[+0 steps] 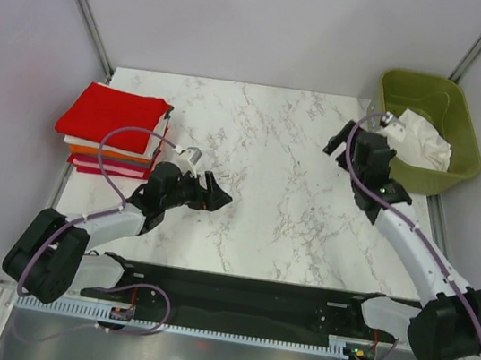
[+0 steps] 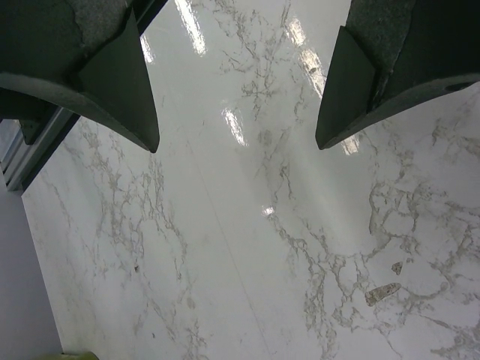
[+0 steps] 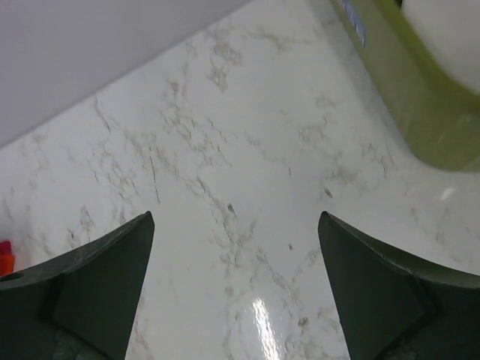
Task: Fold and stack the t-shirts
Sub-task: Grab the tshirt from the pile
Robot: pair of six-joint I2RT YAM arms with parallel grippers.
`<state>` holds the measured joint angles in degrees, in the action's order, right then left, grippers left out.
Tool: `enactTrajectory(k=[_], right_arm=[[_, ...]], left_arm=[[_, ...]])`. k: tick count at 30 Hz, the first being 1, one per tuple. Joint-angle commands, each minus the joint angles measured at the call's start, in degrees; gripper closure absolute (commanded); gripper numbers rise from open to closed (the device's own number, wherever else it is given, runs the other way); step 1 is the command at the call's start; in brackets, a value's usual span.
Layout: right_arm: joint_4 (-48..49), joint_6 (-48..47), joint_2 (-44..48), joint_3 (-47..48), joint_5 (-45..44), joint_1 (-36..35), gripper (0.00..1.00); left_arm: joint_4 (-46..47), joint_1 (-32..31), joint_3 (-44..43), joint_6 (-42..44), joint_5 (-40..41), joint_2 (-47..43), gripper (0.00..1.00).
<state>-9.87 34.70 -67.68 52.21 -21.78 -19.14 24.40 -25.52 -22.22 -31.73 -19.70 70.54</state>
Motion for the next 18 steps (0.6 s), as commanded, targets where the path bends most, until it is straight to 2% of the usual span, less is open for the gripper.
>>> enactTrajectory(k=[1, 7, 9, 13, 18], right_arm=[[-7.00, -2.53, -4.99, 14.97, -2.21, 5.31, 0.02], [-12.45, 5.81, -16.77, 31.35, 3.93, 21.75, 0.02], [-12.72, 7.13, -21.86, 34.61, 3.59, 24.92, 0.02], [-16.67, 9.15, -31.18, 44.80, 3.41, 28.27, 0.02], [-18.17, 12.41, -42.24, 50.53, 2.71, 29.94, 0.02]], left_arm=[[2.84, -0.23, -1.60, 1.05, -0.34, 0.65, 0.08], [2.93, -0.23, -2.04, 0.70, -0.95, 1.88, 0.08], [2.93, -0.23, -2.13, 0.70, -1.04, 2.31, 0.08], [3.02, -0.23, -2.30, 0.44, -1.48, 2.41, 0.08], [3.19, -0.23, -2.22, 0.17, -1.82, 2.49, 0.08]])
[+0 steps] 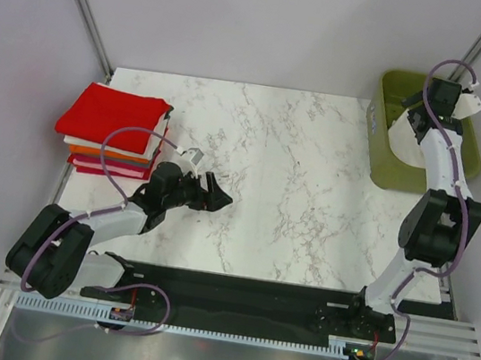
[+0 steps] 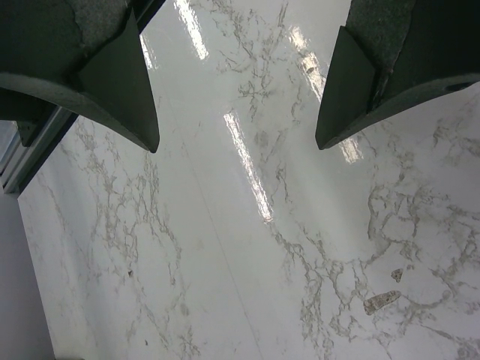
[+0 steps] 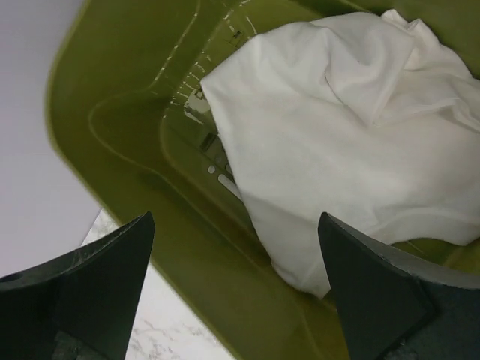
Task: Fold and stack the t-shirts
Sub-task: Grab the tshirt from the pile
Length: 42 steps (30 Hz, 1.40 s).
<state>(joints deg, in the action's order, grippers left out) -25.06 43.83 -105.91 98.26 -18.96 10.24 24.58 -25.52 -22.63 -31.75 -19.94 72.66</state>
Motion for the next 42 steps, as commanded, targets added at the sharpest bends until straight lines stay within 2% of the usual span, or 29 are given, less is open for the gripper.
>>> enactTrajectory(k=[1, 3, 5, 13, 17, 20, 21, 24, 25, 27, 28, 34, 42], right_arm=[[-3.07, 3.71, -5.78, 7.10, -0.37, 1.09, 0.02], [-2.89, 5.03, -10.88, 10.18, 0.67, 1.88, 0.02], [-2.45, 5.30, -16.05, 17.54, 1.73, 2.06, 0.02], [-1.92, 9.87, -33.30, 30.22, 0.15, 2.50, 0.02], [-2.19, 11.80, -38.13, 29.71, -2.83, 2.59, 0.02], [-2.28, 13.82, -40.68, 29.18, -2.49, 2.86, 0.07], [-2.28, 14.00, -41.56, 29.62, -1.70, 2.86, 0.10], [-2.19, 13.56, -44.55, 32.25, 1.80, 3.21, 0.33], [-1.93, 13.47, -44.82, 32.87, 2.95, 3.29, 0.51], [0.44, 13.12, -44.13, 32.53, 6.03, 3.30, 0.74], [2.10, 13.12, -43.25, 31.57, 8.30, 3.47, 0.99], [8.97, 13.56, -28.32, 25.32, 9.29, 3.56, 1.00], [15.47, 10.75, -2.75, 15.48, 17.20, 2.51, 1.00]], left_arm=[[3.02, -0.23, -1.89, 0.02, -1.94, 0.55, 0.08], [3.11, -0.23, -2.06, -0.07, -2.46, 0.99, 0.08], [3.19, -0.23, -1.98, 0.19, -2.38, 1.08, 0.08], [3.20, -0.15, -2.33, 0.72, -1.59, 1.69, 0.08], [3.20, -0.23, -2.77, 0.81, -1.85, 2.13, 0.09], [3.02, -0.15, -2.85, 1.33, -1.42, 1.78, 0.09], [2.41, -0.15, -2.86, 1.51, -0.98, 1.61, 0.09], [1.79, -0.15, -2.77, 2.13, 0.08, 0.90, 0.09], [1.53, -0.15, -2.85, 2.30, 0.26, 0.81, 0.09], [1.44, -0.15, -2.77, 2.57, 0.78, 0.73, 0.09], [1.44, -0.15, -2.85, 2.65, 0.78, 0.81, 0.09], [1.44, -0.15, -3.38, 2.57, 0.08, 1.78, 0.09], [1.70, -0.15, -3.56, 2.22, -0.71, 1.69, 0.10]])
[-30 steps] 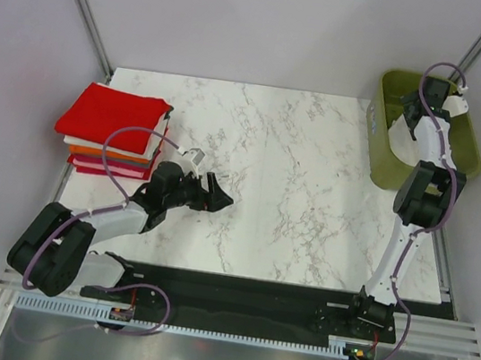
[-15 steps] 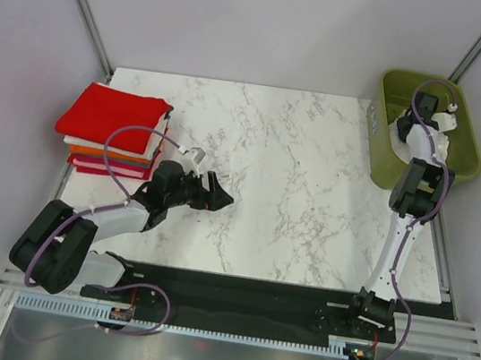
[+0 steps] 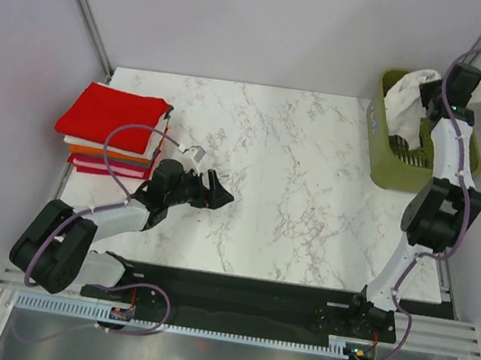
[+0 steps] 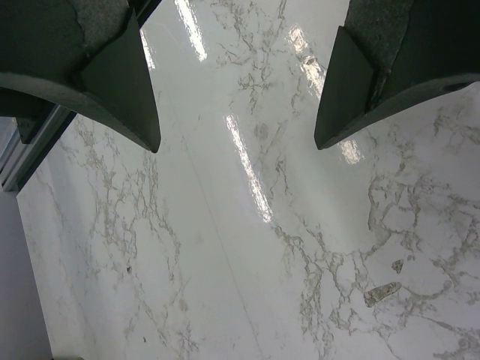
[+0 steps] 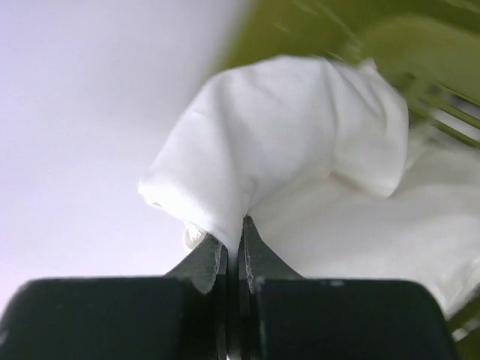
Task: Fold and stack the t-shirts
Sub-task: Grab the tshirt from the pile, then move the tshirt to the center of the board
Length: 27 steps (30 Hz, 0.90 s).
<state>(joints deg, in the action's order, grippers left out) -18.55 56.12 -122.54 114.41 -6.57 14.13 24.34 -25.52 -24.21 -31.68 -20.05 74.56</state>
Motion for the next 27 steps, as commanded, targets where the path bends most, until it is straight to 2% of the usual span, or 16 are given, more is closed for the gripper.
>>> enactTrajectory(k=[1, 7, 11, 14, 15, 17, 18, 21, 27], right_arm=[[9.57, -2.32, 16.00, -2.25, 5.16, -1.56, 1.00], [12.13, -1.98, 28.74, -5.42, 13.41, -5.24, 1.00], [13.27, -3.03, 32.10, -5.86, 18.51, -11.31, 1.00], [13.97, -2.95, 33.85, -6.48, 24.04, -13.69, 0.95], [13.98, -3.03, 34.47, -7.52, 25.28, -13.69, 0.77], [13.98, -4.17, 36.57, -9.55, 27.65, -13.69, 0.22], [13.80, -6.78, 37.71, -12.60, 27.31, -13.69, 0.02], [10.39, -13.28, 41.59, -18.58, 22.14, -13.69, 0.02], [5.46, -21.13, 44.84, -29.31, 20.02, -13.78, 0.02]], left_arm=[[2.03, -0.15, -1.90, 2.24, -0.77, -0.12, 0.10], [1.94, -0.15, -1.81, 2.32, -0.43, -0.47, 0.10], [1.50, -0.15, -1.37, 2.77, 1.07, -1.26, 0.10], [0.89, -0.15, -1.37, 3.20, 1.94, -1.88, 0.10], [0.80, -0.15, -1.28, 3.29, 2.21, -2.14, 0.10], [0.36, -0.15, -1.11, 3.64, 2.91, -2.58, 0.10], [0.27, -0.15, -1.02, 3.73, 3.00, -3.02, 0.10], [0.10, -0.06, -1.02, 3.82, 3.18, -3.46, 0.10], [0.10, -0.15, -1.02, 3.73, 3.00, -3.37, 0.10]])
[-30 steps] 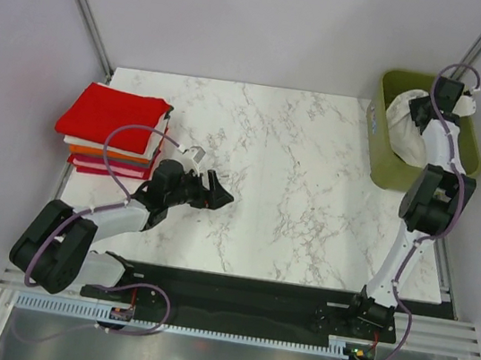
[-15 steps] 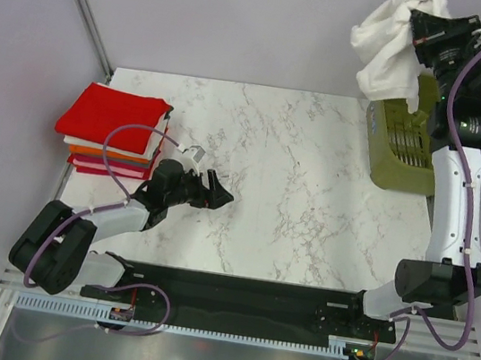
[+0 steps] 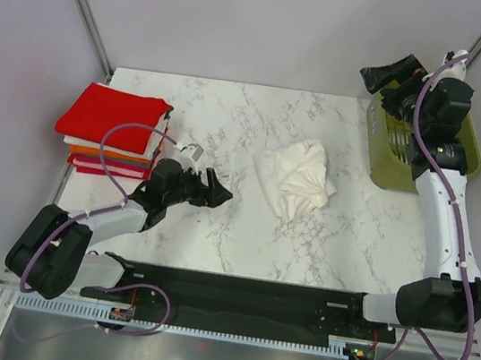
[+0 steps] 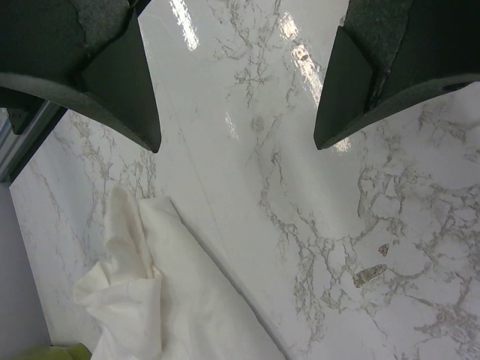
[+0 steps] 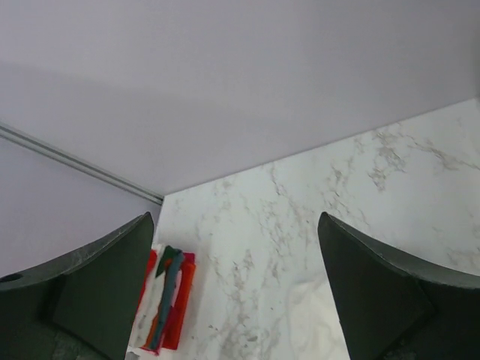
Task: Fold and stack the t-shirts
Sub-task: Move the tshirt to the center of the board, then flatten the tshirt out
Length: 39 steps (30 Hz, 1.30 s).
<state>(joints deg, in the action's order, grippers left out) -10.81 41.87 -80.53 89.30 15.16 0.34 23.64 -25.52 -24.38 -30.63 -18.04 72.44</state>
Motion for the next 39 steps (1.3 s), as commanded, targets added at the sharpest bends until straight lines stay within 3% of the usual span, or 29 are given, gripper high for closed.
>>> enactTrajectory(k=[1, 8, 10, 14, 18, 23, 30, 34, 39], right_arm=[[-2.90, -7.84, 3.71, -5.35, -2.49, 0.10, 0.02], [-4.05, -10.76, 12.23, -17.56, -5.49, 0.10, 0.02], [-4.04, -9.18, 15.03, -22.13, -7.75, 0.10, 0.02], [-5.46, -2.94, 19.44, -30.83, -14.81, 0.10, 0.02], [-2.83, -2.14, 19.98, -38.31, -13.24, 0.10, 0.02], [3.85, -0.65, 17.70, -46.57, -2.96, 0.01, 0.05], [1.50, -8.20, 9.19, -47.38, -17.77, -14.83, 0.05], [-0.70, -11.54, 3.29, -44.57, -18.76, -19.32, 0.09], [-3.52, -15.32, 2.30, -42.80, -22.89, -23.98, 0.23]], left_arm=[[0.80, -0.15, -0.84, 2.68, 0.99, -1.25, 0.10], [0.53, -0.15, -0.05, 2.07, 2.83, -3.27, 0.06], [0.01, -0.15, 0.56, 0.85, 3.45, -4.41, 0.00], [-2.10, -0.15, 1.35, -3.73, 8.63, -6.53, 0.00], [-0.97, -0.15, 1.00, -2.60, 5.48, -5.74, 0.02], [4.13, -0.15, 3.46, -2.15, 2.66, -7.05, 0.04], [3.87, -0.15, 2.94, -1.62, 2.31, -6.44, 0.05], [3.87, -0.15, 1.80, -1.36, -0.14, -4.86, 0.05], [3.78, -0.15, 1.09, -1.53, -0.85, -3.10, 0.08]])
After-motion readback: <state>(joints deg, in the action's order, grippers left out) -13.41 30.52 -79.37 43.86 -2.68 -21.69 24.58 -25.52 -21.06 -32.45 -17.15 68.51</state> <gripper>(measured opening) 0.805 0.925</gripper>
